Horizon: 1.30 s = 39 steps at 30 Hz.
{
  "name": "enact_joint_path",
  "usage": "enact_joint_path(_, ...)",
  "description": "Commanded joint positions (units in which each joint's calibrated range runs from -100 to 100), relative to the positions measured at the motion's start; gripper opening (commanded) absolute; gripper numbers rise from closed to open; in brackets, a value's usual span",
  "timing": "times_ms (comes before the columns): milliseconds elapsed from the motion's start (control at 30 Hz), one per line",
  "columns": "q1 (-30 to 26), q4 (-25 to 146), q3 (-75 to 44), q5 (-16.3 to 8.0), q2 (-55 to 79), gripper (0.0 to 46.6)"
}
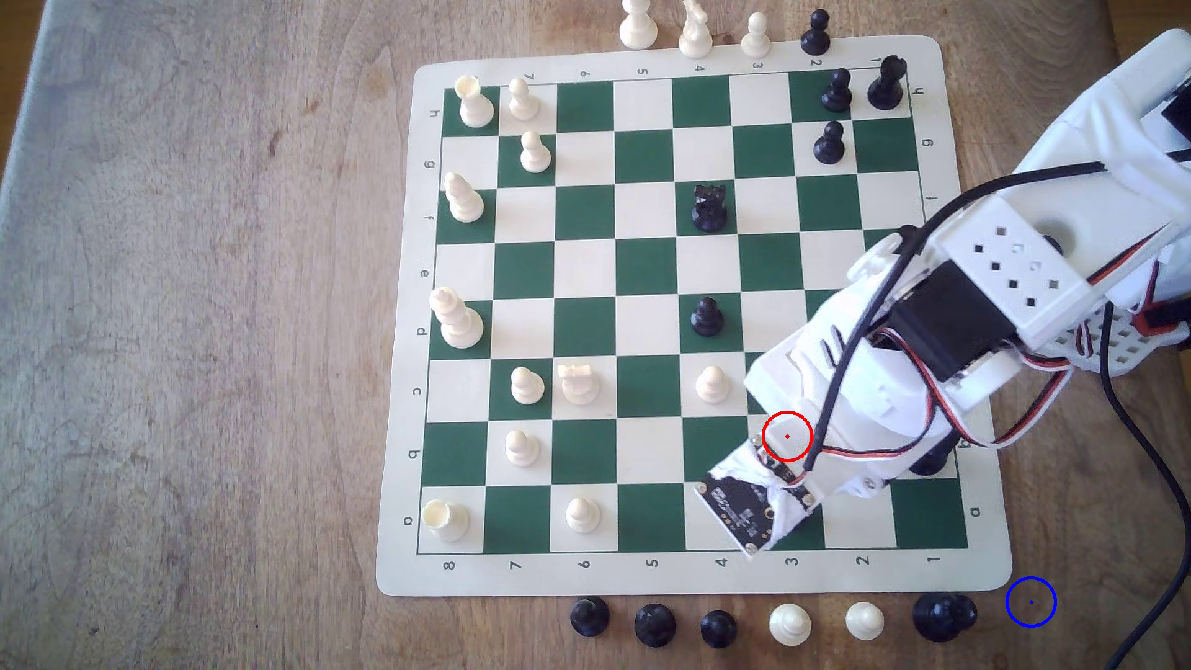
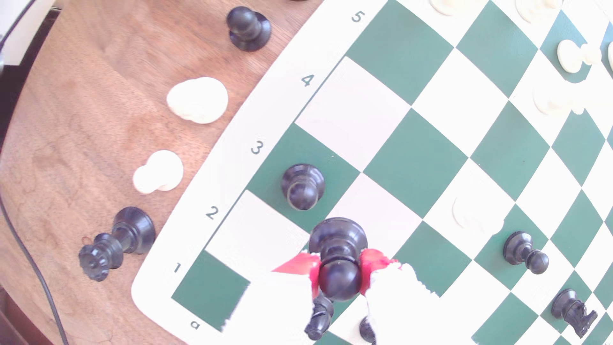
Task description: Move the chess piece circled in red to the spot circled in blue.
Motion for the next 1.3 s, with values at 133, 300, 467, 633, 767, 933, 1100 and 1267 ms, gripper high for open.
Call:
enact_joint_path(133, -9.4, 9.7, -4.7, -1.9, -14.8, 0.3)
enact_joint_path(300, -15.9, 13.7, -5.1, -3.7, -16.8, 0.3)
enact_joint_path(467, -21.0, 13.3, -6.2, -4.2, -16.0, 0.3)
enact_joint_path(633, -29.1, 11.3, -4.4, -5.4, -11.4, 0.3)
enact_joint_path(767, -32.6, 7.2, -2.2, -6.3, -8.0, 0.3)
enact_joint_path(933, -33.0, 3.1, -2.2, -6.4, -3.9, 0.3)
enact_joint_path(1100, -33.9, -1.0, 0.9, -6.3, -0.5, 0.3)
enact_joint_path(1267, -34.2, -4.8, 5.0, -6.3, 0.8, 0.4)
